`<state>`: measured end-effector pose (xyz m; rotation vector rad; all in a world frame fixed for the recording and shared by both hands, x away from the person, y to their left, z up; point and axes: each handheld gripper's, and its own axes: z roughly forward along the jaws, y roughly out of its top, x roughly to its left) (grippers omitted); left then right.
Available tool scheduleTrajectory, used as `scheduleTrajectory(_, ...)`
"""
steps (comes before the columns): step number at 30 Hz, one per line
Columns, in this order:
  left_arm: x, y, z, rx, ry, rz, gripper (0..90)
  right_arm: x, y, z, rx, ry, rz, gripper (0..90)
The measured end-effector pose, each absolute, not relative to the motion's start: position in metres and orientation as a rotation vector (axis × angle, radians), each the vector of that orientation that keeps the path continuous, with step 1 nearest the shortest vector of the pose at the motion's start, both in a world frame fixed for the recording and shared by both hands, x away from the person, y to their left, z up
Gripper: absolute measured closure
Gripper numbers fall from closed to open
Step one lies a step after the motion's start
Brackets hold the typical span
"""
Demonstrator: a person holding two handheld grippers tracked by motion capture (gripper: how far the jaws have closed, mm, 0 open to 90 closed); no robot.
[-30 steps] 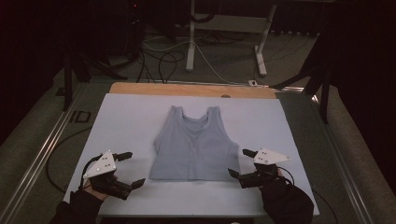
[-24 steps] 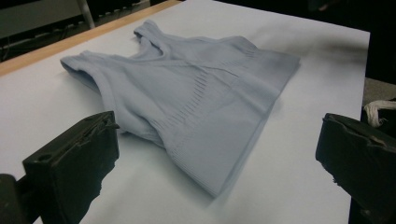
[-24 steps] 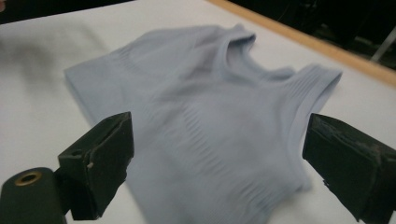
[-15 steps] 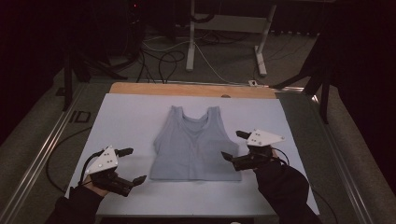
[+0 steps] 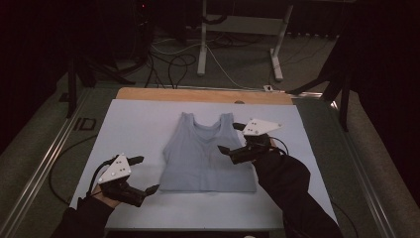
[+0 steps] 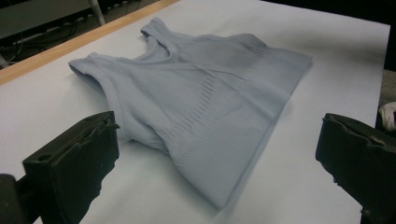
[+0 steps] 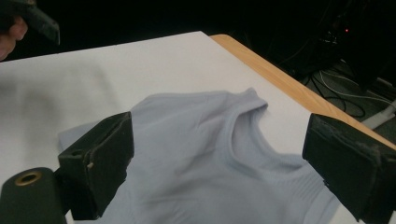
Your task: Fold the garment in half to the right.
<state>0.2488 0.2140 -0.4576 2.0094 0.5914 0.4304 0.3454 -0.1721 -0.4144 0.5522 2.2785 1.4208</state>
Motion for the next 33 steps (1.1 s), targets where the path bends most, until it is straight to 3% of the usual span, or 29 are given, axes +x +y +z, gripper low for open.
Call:
scheduleTrajectory(11, 0.254, 0.204, -0.461, 2.017, 0.618, 0.439, 0.4, 0.376, -0.149, -0.405, 0.531, 2.293, 1.411, 9.1)
scheduleTrajectory(26, 0.264, 0.193, -0.472, 2.026, 0.714, 0.499, 0.4, 0.417, -0.102, -0.421, 0.535, 2.356, 1.437, 9.0)
scheduleTrajectory(33, 0.269, 0.191, -0.481, 2.047, 0.754, 0.437, 0.4, 0.429, -0.084, -0.430, 0.536, 2.376, 1.445, 9.1)
